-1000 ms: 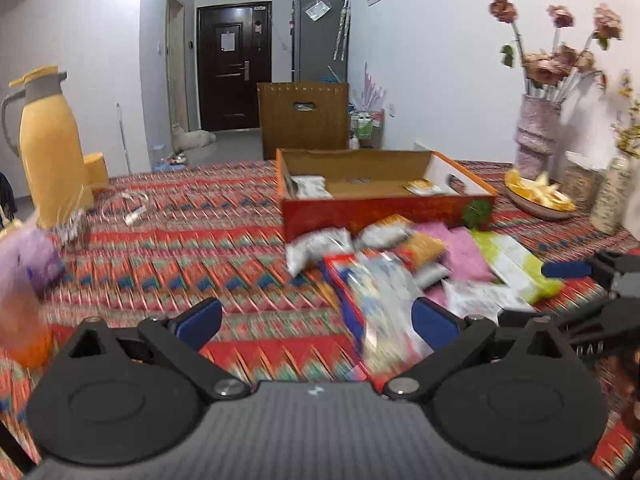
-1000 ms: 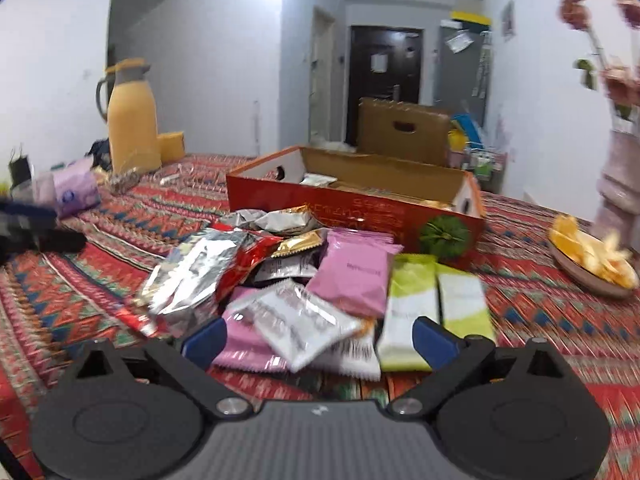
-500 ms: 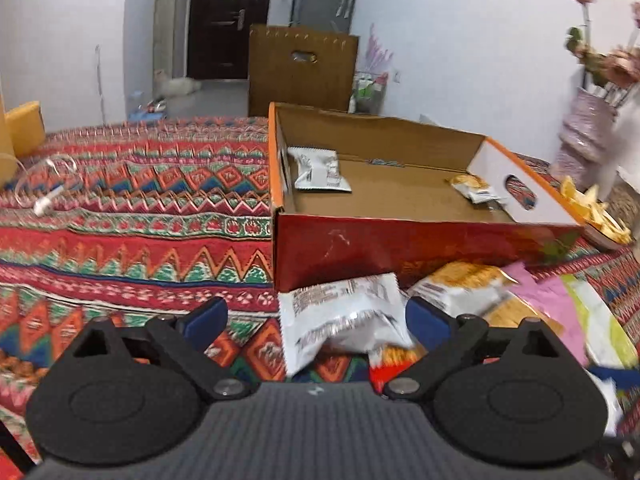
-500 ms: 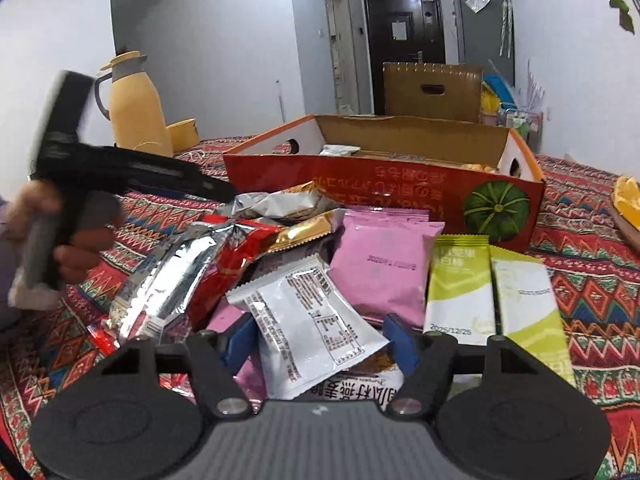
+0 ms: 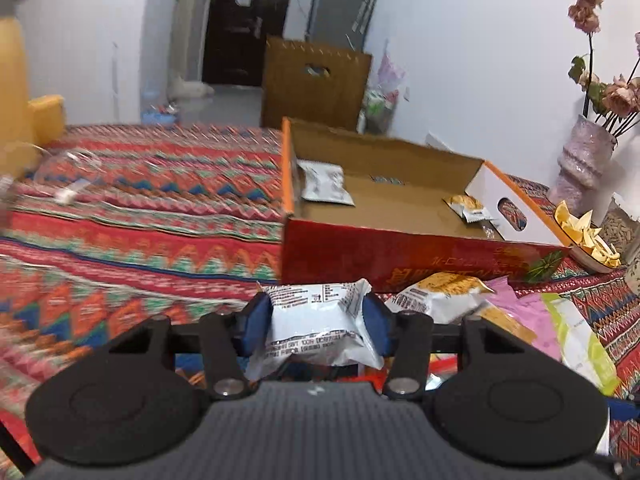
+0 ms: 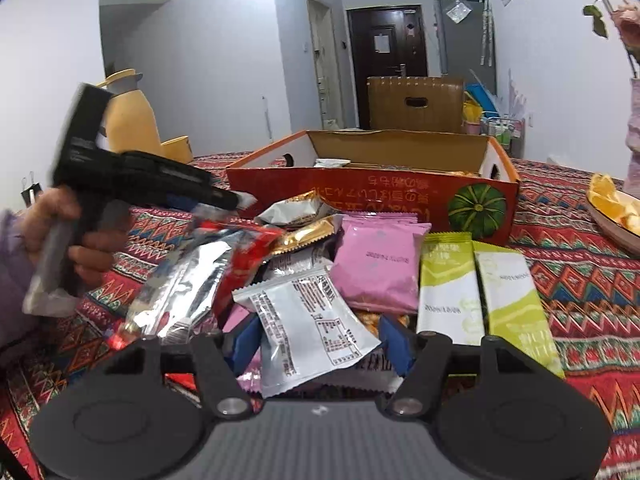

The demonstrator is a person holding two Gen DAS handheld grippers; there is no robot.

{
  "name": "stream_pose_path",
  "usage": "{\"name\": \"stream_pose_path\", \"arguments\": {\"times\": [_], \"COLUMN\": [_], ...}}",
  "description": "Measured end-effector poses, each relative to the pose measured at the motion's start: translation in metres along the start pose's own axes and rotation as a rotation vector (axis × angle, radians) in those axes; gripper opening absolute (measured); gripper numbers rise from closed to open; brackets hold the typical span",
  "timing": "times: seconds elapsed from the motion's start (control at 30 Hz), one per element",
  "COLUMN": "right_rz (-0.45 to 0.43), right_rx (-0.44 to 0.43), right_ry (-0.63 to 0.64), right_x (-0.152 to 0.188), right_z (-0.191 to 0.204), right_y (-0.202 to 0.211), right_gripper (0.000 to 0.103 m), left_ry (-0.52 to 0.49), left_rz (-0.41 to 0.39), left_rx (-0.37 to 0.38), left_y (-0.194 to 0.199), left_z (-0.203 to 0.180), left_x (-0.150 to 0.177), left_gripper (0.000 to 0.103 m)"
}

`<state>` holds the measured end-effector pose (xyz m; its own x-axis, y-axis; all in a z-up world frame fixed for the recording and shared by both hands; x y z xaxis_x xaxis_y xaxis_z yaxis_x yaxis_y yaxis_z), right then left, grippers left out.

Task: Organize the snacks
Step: 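Grasp a white packet with the left tool while the right grasps a white printed packet, then carry both white packets into the open box and open both tools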

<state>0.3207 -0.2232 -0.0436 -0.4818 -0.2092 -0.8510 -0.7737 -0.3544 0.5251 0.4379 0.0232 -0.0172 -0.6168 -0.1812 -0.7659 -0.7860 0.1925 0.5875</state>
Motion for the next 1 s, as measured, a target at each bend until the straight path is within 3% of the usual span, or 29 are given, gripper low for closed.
{"name": "stream_pose_path", "arguments": {"times": [0.13,0.4,0.57,0.67,1.0], "right_rz": [-0.034,-0.068,-0.061,-0.071,-0.121], "right_rx": [0.017,0.047,0.063,0.079,0.117], "right_ry": [-0.022,-0.056,-0.061,-0.061,-0.067], "right_x": [0.003,0.025,0.049,0.059,0.069], "right_z": [0.009,0.037,0.057,0.067,0.077], "right_y": [0.025,0.077,0.105,0.124,0.162], "right_gripper": [0.061,0.061,0.061,0.061,0.061], "left_ry": [-0.016,0.077,0.121,0.093,0.06], "left_rz": [-0.094,-0.123,-0.082,-0.077,-0.096], "left_rx": [-0.016,0.036,0.047,0.045,0.045], "left_y": [0.072,0.181,0.212,0.227,0.255], "left_z": [-0.003,-0.003,0.0,-0.001,-0.008], "left_x": [0.014,0.08,0.129,0.151,0.173], "left_gripper": [0.052,0.052,0.052,0.052,0.052]}}
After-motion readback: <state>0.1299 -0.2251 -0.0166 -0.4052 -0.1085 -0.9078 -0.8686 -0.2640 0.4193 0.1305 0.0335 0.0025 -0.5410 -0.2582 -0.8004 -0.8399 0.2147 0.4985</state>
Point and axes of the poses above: each gripper's, at about its wrist camera, not at the fingertips, and y roughly against the way its jaws point, z to its left, x to its underside, the point moved 4 cm from there along -y, roughly the way its jaws point, and after that the axes turned 8 degrees about y, right-handed, at the moved point
